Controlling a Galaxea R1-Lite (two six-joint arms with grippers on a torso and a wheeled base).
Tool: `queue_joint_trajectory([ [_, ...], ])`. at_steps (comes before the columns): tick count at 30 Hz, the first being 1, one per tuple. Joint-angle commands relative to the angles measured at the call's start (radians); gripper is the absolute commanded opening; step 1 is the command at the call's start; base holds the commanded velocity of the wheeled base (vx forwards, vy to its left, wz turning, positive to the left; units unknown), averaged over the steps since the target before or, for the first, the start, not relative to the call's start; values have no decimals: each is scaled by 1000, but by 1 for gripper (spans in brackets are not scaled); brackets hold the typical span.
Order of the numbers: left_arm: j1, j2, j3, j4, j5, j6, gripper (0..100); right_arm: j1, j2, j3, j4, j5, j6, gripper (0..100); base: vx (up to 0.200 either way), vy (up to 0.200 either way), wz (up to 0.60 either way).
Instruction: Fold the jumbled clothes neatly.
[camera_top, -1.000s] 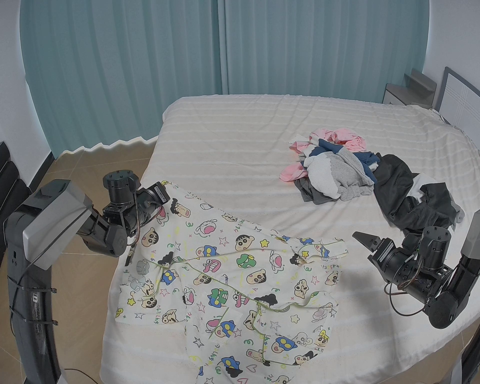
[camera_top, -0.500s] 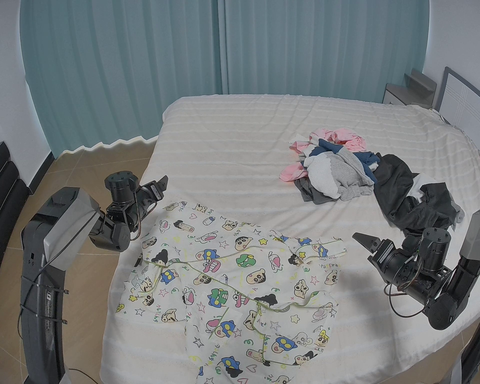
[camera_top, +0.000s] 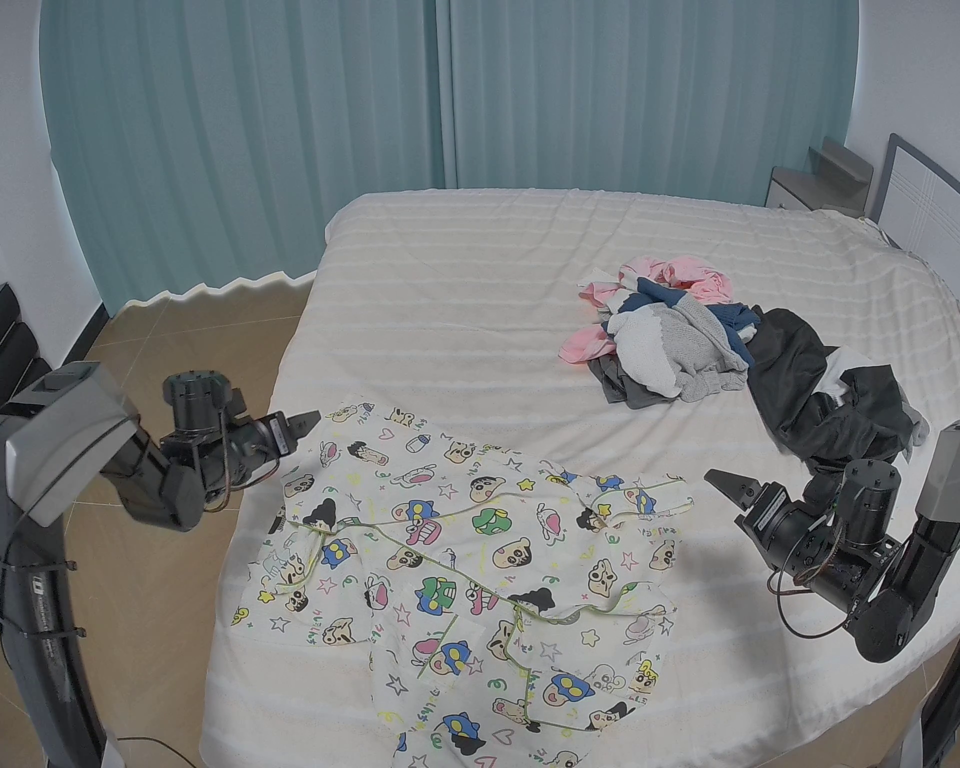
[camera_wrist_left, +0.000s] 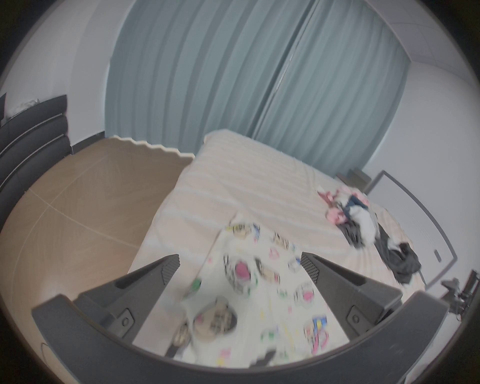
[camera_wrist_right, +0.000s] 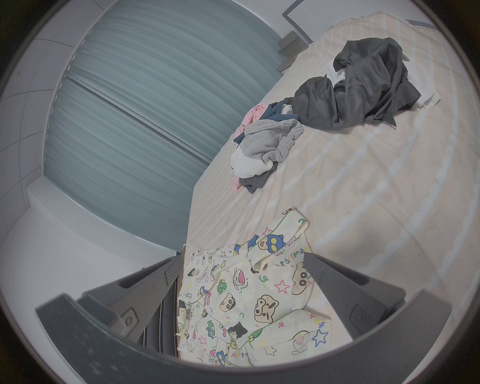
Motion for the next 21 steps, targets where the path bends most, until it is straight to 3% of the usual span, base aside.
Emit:
queue_joint_trajectory([
  [1, 130, -384, 523, 73, -295, 159, 100, -2, 31, 3, -7, 1, -1, 100, 0, 0, 0],
  [5, 153, -416, 655, 73, -341, 201, 100, -2, 31, 3, -7, 1, -1, 100, 0, 0, 0],
  [10, 131, -433, 769, 73, -363, 143, 100, -2, 33, 6, -7, 1, -1, 100, 0, 0, 0],
  [14, 56, -437, 815, 71, -360, -127, 100, -2, 43, 9, -9, 1, -1, 100, 0, 0, 0],
  [18, 1, -447, 801, 64, -350, -459, 100, 0, 50, 9, -9, -1, -1, 100, 0, 0, 0],
  [21, -4, -441, 767, 64, -347, -606, 100, 0, 51, 9, -9, -1, -1, 100, 0, 0, 0],
])
